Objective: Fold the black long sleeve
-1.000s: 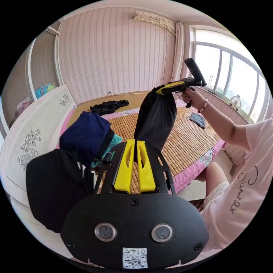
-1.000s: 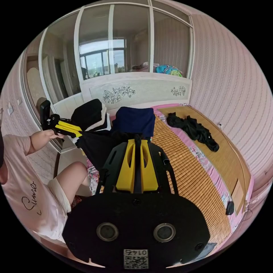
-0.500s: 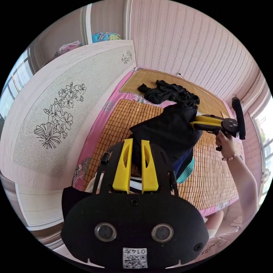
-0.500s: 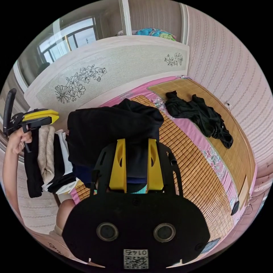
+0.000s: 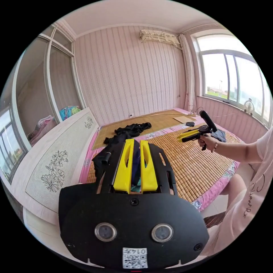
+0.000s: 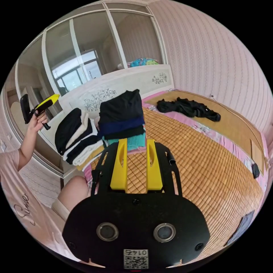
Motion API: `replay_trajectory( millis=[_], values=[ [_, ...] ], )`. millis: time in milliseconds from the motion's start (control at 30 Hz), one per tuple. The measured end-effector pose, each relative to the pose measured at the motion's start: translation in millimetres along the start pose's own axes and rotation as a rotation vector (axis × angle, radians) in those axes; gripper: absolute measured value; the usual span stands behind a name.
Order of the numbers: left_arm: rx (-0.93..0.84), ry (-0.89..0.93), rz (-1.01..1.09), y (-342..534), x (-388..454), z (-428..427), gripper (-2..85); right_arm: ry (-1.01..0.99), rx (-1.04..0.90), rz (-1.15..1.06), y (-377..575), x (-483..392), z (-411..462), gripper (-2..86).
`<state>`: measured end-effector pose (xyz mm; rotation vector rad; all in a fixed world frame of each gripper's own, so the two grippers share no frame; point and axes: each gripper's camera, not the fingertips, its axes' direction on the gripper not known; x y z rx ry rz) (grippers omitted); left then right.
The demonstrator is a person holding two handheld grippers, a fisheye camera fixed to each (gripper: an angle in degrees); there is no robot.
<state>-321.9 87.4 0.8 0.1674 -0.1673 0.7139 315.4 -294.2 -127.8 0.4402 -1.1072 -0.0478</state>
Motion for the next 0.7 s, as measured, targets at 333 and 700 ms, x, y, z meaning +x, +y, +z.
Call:
replay_trajectory(
  millis=[333,700],
  values=[
    [-0.047,0.507,0.177,46,255,97,6.9,0.417,-0.087,0.584,348,77,-163,12.4],
    [-0.189,0.696,0.358,-101,450,315,10.5,0.598,0.064,0.726,459,209,-254,13.1]
  ],
)
